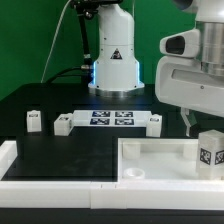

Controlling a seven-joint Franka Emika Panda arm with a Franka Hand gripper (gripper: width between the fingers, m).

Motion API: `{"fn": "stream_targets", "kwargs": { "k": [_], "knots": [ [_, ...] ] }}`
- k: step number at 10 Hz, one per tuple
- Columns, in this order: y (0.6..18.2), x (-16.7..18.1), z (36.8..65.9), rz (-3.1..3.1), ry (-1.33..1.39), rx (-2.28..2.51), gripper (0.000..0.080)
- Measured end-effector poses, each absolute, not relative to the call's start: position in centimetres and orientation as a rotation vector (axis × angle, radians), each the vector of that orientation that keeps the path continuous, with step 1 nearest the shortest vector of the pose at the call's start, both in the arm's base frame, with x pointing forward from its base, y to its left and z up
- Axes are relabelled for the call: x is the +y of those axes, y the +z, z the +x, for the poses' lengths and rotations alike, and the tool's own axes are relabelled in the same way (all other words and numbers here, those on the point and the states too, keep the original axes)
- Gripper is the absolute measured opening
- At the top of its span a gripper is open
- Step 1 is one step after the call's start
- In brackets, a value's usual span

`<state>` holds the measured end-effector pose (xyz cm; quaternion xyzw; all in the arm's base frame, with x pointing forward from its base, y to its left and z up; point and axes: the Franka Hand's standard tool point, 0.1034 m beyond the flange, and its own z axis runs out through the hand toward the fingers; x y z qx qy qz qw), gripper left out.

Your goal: Assemble one leg

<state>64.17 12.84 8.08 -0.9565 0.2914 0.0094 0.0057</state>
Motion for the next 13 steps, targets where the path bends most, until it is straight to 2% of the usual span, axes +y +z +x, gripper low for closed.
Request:
{"fn": "stream_targets", "kwargs": {
  "k": [5, 13],
  "knots": [
    [8.0, 13.4, 64.1, -3.128, 0.003, -0.02, 0.0648],
    [8.0, 11.5, 64.6, -2.926, 0.004, -1.249, 0.0648]
  ]
}}
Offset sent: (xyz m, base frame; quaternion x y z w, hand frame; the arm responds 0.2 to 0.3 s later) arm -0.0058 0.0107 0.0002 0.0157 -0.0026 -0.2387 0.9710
